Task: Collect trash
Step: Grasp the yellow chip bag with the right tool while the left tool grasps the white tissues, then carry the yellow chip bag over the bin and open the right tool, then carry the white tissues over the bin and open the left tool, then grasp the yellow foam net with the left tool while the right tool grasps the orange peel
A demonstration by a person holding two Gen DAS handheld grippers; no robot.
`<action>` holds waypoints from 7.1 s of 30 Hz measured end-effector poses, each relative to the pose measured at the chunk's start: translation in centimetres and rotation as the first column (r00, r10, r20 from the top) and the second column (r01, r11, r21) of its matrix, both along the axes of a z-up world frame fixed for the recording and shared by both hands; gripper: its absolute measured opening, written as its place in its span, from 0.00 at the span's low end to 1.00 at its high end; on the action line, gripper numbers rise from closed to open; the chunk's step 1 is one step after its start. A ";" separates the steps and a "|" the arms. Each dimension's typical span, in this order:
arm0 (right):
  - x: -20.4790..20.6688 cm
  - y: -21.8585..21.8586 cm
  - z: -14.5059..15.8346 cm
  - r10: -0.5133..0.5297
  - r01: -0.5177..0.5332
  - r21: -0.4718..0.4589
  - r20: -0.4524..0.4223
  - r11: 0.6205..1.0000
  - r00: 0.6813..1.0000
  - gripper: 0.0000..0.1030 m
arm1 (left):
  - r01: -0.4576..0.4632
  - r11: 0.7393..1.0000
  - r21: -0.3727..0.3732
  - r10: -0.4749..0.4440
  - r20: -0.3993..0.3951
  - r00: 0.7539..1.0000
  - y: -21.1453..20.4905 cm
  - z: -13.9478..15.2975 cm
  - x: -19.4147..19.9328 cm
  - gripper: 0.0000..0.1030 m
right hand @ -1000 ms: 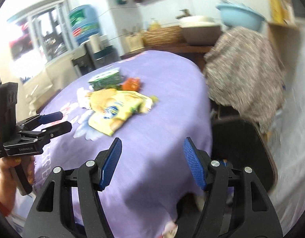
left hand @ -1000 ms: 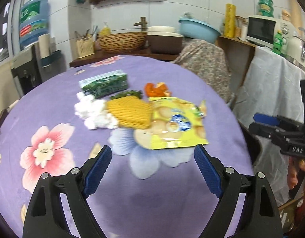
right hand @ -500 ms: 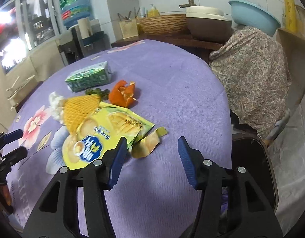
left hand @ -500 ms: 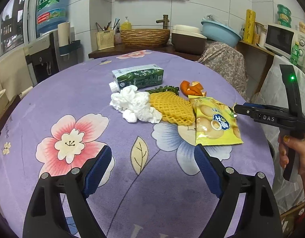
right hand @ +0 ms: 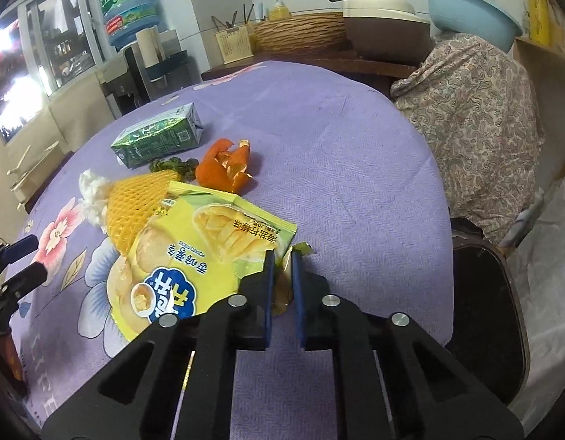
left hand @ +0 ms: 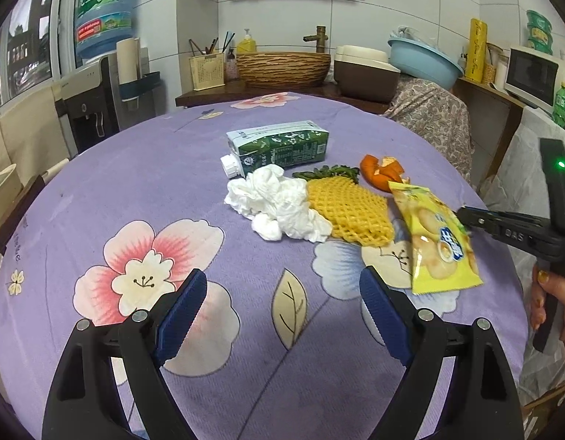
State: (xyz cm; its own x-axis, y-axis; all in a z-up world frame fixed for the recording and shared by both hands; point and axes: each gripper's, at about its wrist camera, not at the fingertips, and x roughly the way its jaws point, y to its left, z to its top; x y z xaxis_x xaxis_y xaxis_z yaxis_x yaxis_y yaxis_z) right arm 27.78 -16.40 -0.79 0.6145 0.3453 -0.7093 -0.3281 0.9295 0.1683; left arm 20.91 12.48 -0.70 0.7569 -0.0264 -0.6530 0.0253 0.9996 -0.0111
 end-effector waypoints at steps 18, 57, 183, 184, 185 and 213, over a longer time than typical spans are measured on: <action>-5.1 -1.6 2.0 0.055 -0.053 -0.022 0.111 0.998 0.992 0.05 | -0.086 0.982 -0.167 0.071 -0.094 0.993 1.7 -0.9 7.6 0.33; -6.6 -19.5 4.0 -0.200 0.226 -0.135 0.182 0.965 0.963 0.05 | 0.432 0.889 -0.149 -0.422 0.095 0.902 -19.5 3.3 -1.1 0.22; -5.6 -4.9 3.3 0.065 -0.065 -0.003 0.082 0.998 0.995 0.82 | 0.269 0.963 0.023 -0.266 -0.092 0.960 -10.3 0.7 0.2 0.94; -5.2 -3.8 3.6 0.083 -0.082 -0.011 0.082 0.997 0.993 0.82 | 0.231 0.973 0.017 -0.229 -0.091 0.969 -8.7 0.7 0.8 0.94; -4.8 -2.7 3.9 0.101 -0.100 -0.019 0.082 0.995 0.992 0.82 | 0.208 0.978 0.014 -0.206 -0.083 0.975 -7.7 0.7 1.2 0.94; 2.6 4.6 2.5 0.115 -0.113 -0.108 0.010 0.988 0.993 0.82 | 0.198 0.980 0.021 -0.197 -0.041 0.980 -4.6 0.6 4.8 0.15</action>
